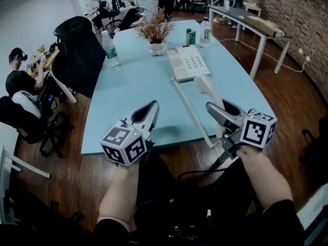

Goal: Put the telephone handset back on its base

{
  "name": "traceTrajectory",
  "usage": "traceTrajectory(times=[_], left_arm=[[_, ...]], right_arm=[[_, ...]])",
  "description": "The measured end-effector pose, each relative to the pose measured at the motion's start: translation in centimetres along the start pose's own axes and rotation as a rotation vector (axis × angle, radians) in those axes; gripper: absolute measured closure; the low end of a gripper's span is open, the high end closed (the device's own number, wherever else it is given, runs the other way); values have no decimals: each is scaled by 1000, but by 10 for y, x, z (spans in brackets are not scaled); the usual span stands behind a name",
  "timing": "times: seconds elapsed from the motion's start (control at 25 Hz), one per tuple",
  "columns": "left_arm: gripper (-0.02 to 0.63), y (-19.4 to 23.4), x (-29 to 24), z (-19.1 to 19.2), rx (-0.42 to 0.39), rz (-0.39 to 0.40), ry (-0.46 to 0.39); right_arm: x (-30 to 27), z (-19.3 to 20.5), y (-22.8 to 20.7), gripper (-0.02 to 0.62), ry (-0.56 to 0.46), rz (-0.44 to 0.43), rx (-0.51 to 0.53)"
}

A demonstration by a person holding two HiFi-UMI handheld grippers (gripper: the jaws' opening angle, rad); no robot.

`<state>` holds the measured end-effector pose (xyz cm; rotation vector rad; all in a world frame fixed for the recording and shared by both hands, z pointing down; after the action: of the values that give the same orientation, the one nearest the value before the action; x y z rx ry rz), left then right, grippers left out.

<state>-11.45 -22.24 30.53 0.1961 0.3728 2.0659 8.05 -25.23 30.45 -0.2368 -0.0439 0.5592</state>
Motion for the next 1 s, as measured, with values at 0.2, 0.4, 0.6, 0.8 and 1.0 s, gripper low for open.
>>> traceTrajectory(times=[0.2, 0.4, 0.6, 0.8, 1.0], left_arm=[[609, -1, 0, 1, -1, 1, 2], [609, -1, 0, 1, -1, 2, 2], [609, -1, 0, 2, 0, 0, 5], [609, -1, 0, 3, -1, 0, 6], [609, 0, 0, 2, 0, -4, 6]], right_arm=[[0, 0, 0, 360, 1, 1, -1], [0, 0, 0, 360, -1, -1, -1], [1, 0, 0, 360, 0, 3, -1], [1, 0, -1, 360, -2, 3, -2], [1, 0, 0, 360, -2, -1, -11]])
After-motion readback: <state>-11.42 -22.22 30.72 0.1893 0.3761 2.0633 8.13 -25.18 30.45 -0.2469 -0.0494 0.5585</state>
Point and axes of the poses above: the fingertips, and each gripper's own axes: x backward along the fingers, y to its left, z out of its underside, the point moved 2 cm from there along x, backward along the fingers, and after that the axes turned 13 degrees about x, right-handed, at the moved point
